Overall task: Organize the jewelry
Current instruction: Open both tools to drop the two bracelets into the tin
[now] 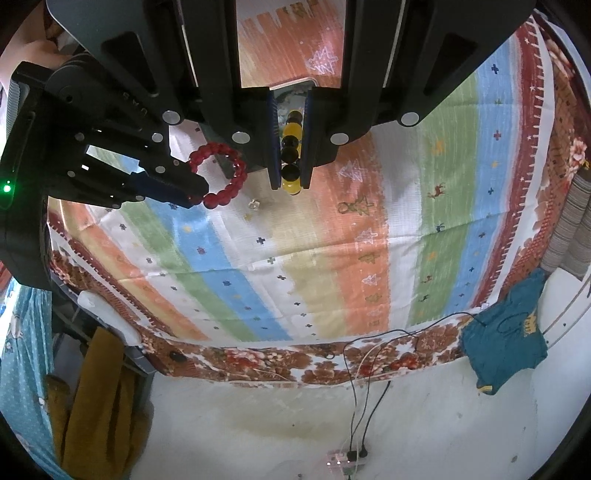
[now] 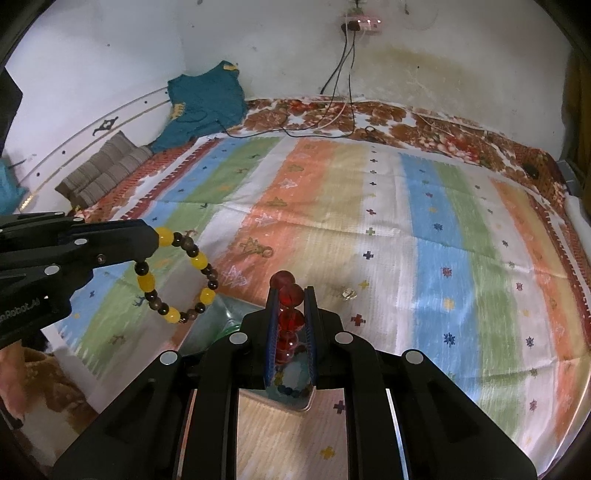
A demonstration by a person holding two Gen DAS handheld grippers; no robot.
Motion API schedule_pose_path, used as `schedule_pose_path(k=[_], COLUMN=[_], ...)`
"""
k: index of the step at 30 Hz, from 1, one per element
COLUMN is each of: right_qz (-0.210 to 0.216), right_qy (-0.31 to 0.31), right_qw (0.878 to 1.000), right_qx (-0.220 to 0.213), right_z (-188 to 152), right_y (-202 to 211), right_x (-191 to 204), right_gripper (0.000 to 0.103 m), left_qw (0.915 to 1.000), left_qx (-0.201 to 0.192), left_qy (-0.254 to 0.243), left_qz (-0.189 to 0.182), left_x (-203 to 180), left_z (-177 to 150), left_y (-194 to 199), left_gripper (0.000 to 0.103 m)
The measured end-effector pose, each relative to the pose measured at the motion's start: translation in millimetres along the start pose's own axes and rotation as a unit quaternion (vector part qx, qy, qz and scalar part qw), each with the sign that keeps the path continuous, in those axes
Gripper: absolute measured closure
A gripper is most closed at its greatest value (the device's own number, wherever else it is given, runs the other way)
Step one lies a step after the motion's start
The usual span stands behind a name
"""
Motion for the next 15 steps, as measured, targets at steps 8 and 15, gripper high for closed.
schedule_pose_path(k=[8, 15], right_qz=[0.006, -0.013], right_qy=[-0.008, -0.026], right_qw=[1.000, 0.999], right_qx=[0.016, 0.034], right_z=[-2, -2], right_y=[-1, -8], right_x=[0, -9], right_gripper=[0.088, 0.069], left_qw=[0.9999, 0.9994], left_qx=[0.009, 0.016], left_qy=[0.004, 0.024], left_qz=[0.006, 0.017], left_x=[0, 11], left_z=[-3, -3], left_y=[-4, -6], left_gripper=[0.090, 0.069])
Point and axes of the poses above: each gripper's, at about its wrist camera, not at the fingertips, and y roughly against the way its jaws point, x to its left, z to its top, the point moved 1 cm from there along -y, roughly the way its jaws point, and after that the axes turned 8 degrees about -y, right-handed, at the moved point
